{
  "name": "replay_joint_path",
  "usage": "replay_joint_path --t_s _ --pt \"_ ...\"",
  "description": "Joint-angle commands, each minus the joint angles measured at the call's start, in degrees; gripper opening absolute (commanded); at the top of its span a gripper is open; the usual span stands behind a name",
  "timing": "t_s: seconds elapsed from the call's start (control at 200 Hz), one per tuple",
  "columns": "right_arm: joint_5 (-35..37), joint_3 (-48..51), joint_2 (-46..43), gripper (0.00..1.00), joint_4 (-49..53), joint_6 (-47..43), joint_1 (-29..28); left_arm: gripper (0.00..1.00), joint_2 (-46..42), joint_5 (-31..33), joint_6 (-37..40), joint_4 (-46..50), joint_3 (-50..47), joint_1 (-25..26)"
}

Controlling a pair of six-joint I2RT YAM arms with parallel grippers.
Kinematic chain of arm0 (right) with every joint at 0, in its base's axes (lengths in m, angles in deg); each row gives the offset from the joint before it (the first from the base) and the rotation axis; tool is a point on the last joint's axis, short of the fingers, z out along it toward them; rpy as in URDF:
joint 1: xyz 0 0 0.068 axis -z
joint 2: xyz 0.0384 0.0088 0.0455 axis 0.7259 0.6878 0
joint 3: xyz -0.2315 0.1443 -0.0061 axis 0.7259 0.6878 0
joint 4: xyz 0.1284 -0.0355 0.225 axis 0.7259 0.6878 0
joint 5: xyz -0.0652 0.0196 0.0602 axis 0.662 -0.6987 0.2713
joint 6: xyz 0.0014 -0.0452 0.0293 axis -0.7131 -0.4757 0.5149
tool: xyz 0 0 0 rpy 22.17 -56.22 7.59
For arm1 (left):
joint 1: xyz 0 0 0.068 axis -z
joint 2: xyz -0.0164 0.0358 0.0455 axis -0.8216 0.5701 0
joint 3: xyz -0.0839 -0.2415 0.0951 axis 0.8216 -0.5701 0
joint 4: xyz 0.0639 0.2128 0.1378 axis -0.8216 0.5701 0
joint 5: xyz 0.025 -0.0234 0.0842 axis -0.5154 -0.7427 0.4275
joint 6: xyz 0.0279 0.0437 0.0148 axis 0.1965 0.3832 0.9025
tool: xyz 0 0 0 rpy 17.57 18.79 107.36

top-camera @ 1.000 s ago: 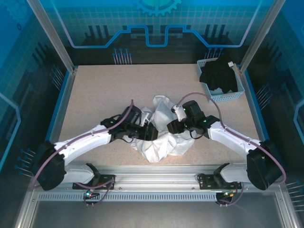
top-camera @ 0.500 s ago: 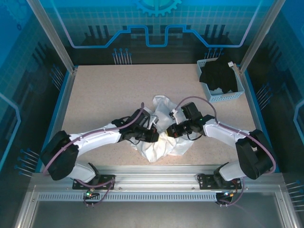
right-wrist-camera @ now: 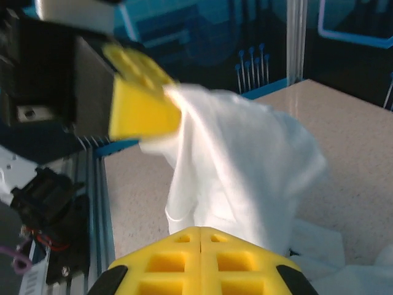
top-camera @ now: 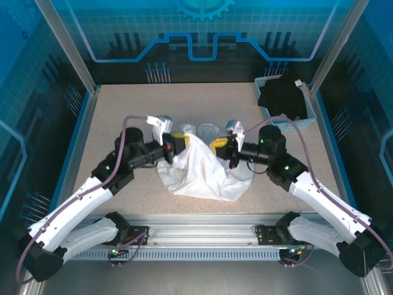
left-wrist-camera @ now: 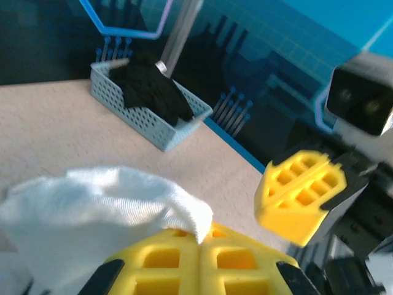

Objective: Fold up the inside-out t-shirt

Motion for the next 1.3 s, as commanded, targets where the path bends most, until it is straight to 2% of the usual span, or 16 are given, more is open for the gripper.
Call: replay_joint_path --t_s 0.0,0.09,0.19,0.33,0.41,0.53,0.6,0.735,0.91,0.965,1.045,1.125,1.211,1.296 --pt "5.0 6.0 1.4 0.12 3.7 -2.1 -1.0 0.1 2.3 -4.3 -1.6 2.4 -11.0 3.5" --pt "8.2 7.4 2.5 0.2 2.3 0.1 -0.9 0.19 5.6 -4.6 -3.3 1.7 -15.0 6.3" --pt "8.5 5.6 6.0 0.25 2.4 1.8 -1.3 0.27 9.3 -3.9 -3.7 6.4 -13.6 6.9" --pt "13.9 1.8 12.1 0.33 5.2 3.3 -4.5 0.46 6.7 2.5 -5.5 9.5 -12.9 6.5" --pt "17.5 -1.1 16.5 0.38 7.0 3.6 -7.6 0.55 4.8 6.6 -8.6 10.6 -13.0 4.3" --pt "25.5 -6.2 24.0 0.46 9.8 5.3 -12.3 0.57 4.7 6.3 -14.9 12.8 -13.1 -2.5" --pt "28.2 -9.0 28.1 0.47 10.3 7.3 -13.3 0.58 4.4 5.8 -16.1 13.0 -13.9 -4.6" --pt "32.6 -11.9 34.1 0.48 10.4 11.3 -12.4 0.6 4.0 4.2 -16.3 12.3 -14.0 -4.8" --pt "31.7 -12.7 36.6 0.47 8.5 14.0 -9.9 0.62 4.3 2.7 -17.2 9.4 -13.9 -3.1" --pt "30.7 -13.3 37.5 0.46 9.0 14.3 -9.2 0.62 4.7 3.3 -17.0 9.1 -13.5 -2.0" --pt "28.1 -13.1 38.5 0.39 8.7 14.7 -8.5 0.64 5.9 3.9 -16.7 8.5 -12.6 -0.9" --pt "24.7 -12.0 38.5 0.28 6.7 15.4 -7.9 0.64 7.7 4.2 -16.6 7.6 -11.6 0.2" --pt "20.0 -10.2 37.3 0.1 3.8 16.8 -6.5 0.65 10.1 4.8 -16.6 7.3 -10.1 1.6" --pt "16.6 -7.7 34.2 0.0 1.2 18.2 -4.8 0.65 12.1 5.5 -16.3 7.1 -8.1 3.2"
